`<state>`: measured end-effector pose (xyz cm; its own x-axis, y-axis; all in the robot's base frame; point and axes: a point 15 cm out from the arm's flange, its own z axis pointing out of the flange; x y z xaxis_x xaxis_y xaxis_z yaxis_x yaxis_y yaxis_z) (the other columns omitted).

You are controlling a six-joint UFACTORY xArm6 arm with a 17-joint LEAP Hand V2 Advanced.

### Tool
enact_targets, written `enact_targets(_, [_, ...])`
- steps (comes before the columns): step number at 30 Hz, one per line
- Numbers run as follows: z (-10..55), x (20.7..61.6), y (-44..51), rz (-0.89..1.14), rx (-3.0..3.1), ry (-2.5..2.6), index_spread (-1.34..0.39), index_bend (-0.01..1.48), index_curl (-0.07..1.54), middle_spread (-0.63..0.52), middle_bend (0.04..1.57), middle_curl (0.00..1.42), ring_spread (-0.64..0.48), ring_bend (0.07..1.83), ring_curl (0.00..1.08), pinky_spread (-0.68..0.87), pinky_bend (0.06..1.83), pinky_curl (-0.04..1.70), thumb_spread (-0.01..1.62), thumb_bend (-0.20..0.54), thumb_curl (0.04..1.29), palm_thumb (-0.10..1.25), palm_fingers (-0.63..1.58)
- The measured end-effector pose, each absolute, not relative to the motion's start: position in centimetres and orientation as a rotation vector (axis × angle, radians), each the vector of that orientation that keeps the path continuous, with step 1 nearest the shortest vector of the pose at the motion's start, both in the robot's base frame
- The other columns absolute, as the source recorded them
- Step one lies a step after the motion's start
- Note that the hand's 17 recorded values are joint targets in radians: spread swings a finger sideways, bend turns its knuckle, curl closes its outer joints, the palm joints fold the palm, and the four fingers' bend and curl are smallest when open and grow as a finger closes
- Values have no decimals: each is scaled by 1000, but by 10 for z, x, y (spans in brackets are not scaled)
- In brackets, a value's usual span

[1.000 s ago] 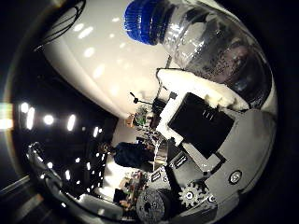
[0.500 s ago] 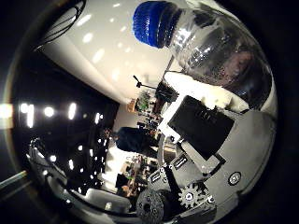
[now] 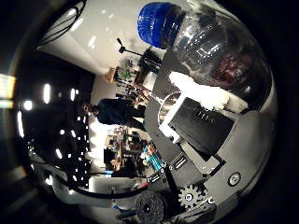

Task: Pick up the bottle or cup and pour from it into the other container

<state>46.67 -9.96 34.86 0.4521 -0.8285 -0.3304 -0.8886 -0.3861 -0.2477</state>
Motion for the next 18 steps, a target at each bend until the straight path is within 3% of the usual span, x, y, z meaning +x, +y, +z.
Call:
enact_targets(7, [370, 460, -48, 67, -2546, 1438, -189, 1217, 777, -111, 1391, 741, -229, 1342, 782, -194, 1422, 742, 507, -21, 926, 1097, 1110])
enact_targets(18, [384, 440, 20, -329, -2945, 1346, -192, 1213, 781, -111, 1390, 744, -237, 1321, 818, -203, 1382, 812, 517, -18, 950, 1071, 1109])
